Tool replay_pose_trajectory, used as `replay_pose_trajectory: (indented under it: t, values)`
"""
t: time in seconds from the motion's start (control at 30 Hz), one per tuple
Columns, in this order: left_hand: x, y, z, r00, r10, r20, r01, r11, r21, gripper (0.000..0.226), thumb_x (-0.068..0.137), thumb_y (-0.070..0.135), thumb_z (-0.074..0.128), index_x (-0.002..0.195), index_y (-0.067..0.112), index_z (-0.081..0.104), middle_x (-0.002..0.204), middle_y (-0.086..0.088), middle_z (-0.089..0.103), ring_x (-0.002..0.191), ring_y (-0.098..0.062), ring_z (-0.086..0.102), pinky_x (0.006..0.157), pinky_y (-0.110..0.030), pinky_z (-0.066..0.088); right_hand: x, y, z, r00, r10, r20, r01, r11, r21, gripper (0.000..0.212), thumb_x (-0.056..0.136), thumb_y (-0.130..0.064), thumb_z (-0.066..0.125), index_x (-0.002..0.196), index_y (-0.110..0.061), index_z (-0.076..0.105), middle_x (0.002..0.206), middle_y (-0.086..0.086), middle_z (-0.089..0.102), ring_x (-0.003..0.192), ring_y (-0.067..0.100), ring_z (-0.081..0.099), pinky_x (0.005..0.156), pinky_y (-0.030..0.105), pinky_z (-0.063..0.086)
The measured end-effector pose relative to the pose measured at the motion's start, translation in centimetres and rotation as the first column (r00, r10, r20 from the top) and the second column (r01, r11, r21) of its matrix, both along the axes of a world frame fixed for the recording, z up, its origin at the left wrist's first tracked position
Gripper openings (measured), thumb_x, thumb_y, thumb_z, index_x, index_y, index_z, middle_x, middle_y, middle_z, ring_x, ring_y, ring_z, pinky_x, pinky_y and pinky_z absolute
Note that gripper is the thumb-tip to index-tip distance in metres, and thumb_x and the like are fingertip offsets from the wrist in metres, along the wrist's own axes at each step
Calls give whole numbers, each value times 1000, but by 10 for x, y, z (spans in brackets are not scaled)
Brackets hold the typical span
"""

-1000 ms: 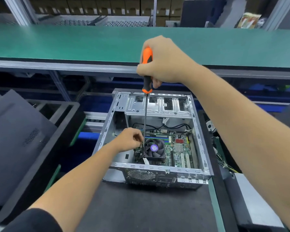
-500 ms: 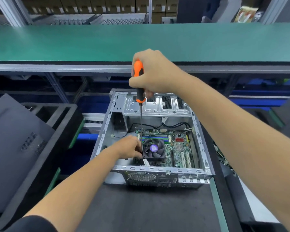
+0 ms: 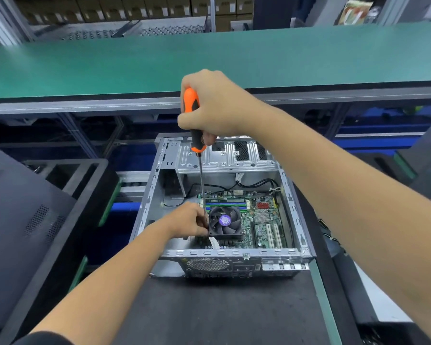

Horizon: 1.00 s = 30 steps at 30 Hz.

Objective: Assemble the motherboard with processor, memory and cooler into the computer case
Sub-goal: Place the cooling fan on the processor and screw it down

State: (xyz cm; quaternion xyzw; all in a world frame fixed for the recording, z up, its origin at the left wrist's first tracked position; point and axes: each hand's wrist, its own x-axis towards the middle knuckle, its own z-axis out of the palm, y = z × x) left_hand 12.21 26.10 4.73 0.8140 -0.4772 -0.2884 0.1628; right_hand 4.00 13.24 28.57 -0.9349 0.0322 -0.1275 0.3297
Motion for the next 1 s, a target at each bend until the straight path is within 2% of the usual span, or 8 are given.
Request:
replay_pose_trajectory:
  t: [0.07, 0.23, 0.43, 0.63, 0.73, 0.83, 1.0]
  values:
    - [1, 0, 0, 999, 28, -27, -28, 1000, -11, 8, 76, 16, 77, 81, 12, 73, 82, 3, 68, 68, -4, 59, 61, -9, 43, 0, -1, 5, 1000, 7, 18, -7, 1000, 4, 18, 81, -14, 62, 92, -2, 54, 60, 5, 62, 44, 18, 66, 44, 28, 51]
    - [-1, 0, 1, 999, 11, -36, -10, 1000, 5, 6, 77, 13, 77, 81, 9, 74, 83, -3, 70, 68, -7, 59, 61, -12, 45, 0, 1, 6, 1000, 20, -4, -20, 1000, 2, 18, 82, -13, 61, 93, -2, 54, 64, 8, 66, 44, 17, 66, 43, 22, 48]
    - [-2, -2, 2, 1000, -9, -2, 9, 1000, 3, 5, 76, 12, 76, 79, 9, 74, 76, 2, 67, 61, 0, 55, 57, -6, 42, 1, -1, 5, 999, 30, -29, -29, 1000, 8, 23, 82, -13, 62, 97, 2, 54, 62, 5, 63, 45, 17, 67, 47, 32, 52]
    - [-2, -2, 1, 1000, 4, 4, -4, 1000, 9, 5, 76, 12, 76, 78, 11, 72, 72, 6, 63, 61, 0, 55, 56, -6, 41, -4, -4, 9, 996, 36, -76, -37, 999, -4, 19, 82, -14, 64, 93, -3, 53, 69, 10, 69, 48, 19, 68, 48, 29, 53]
    - [-2, -3, 2, 1000, -7, 15, 6, 999, 31, 8, 75, 14, 78, 79, 8, 73, 78, 0, 67, 64, -5, 57, 59, -11, 44, -5, -7, 14, 990, 53, -133, -57, 998, -28, 16, 81, -15, 68, 89, -6, 56, 76, 12, 70, 51, 21, 69, 50, 29, 55]
    - [-2, -5, 2, 999, -21, 27, 19, 998, 62, 10, 74, 14, 79, 77, 7, 73, 74, -3, 67, 58, -4, 53, 59, -16, 44, -6, -11, 24, 972, 102, -211, -128, 985, -113, 15, 81, -18, 73, 86, -8, 63, 76, 9, 72, 54, 18, 70, 50, 23, 55]
    - [-2, -5, 2, 1000, -23, 14, 22, 997, 71, 9, 74, 13, 79, 73, 10, 71, 60, 6, 58, 50, 1, 49, 52, -11, 39, -4, -4, 38, 913, 140, -383, -233, 950, -209, 13, 85, -24, 72, 89, -13, 68, 77, 0, 74, 57, 11, 70, 51, 19, 48]
